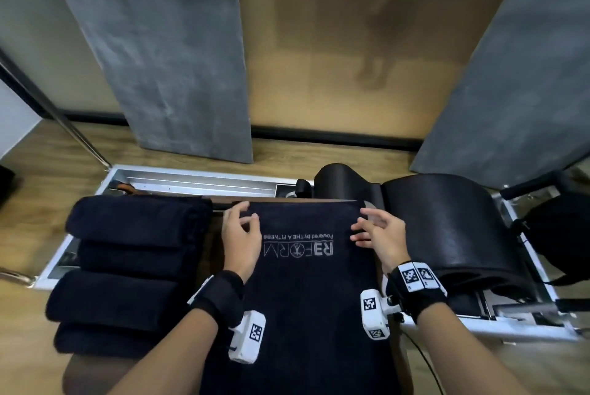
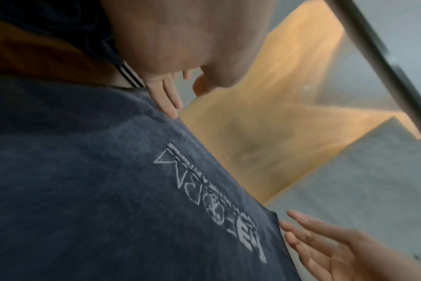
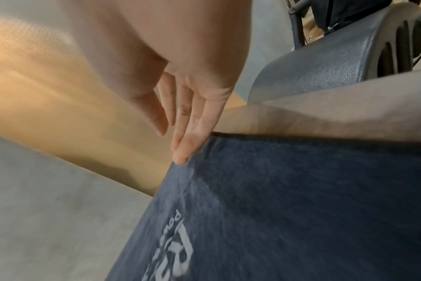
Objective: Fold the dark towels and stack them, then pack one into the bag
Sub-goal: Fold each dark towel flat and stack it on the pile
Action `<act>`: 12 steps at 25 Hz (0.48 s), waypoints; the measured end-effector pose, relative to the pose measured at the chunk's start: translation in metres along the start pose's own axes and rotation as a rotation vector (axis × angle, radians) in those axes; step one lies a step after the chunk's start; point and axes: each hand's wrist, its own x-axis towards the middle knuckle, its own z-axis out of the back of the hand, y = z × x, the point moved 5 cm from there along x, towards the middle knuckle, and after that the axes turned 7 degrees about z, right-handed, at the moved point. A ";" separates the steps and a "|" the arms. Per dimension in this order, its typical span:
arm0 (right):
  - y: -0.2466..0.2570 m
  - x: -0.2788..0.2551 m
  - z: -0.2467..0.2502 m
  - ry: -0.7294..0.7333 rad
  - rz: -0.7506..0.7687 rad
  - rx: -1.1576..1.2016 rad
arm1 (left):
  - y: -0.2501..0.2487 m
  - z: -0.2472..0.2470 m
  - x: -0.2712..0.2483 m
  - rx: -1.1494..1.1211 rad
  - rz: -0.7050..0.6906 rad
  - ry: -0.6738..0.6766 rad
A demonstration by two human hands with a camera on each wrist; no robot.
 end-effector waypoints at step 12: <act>-0.047 -0.209 0.026 0.191 -0.031 -0.426 | 0.077 0.104 -0.151 0.436 -0.042 0.241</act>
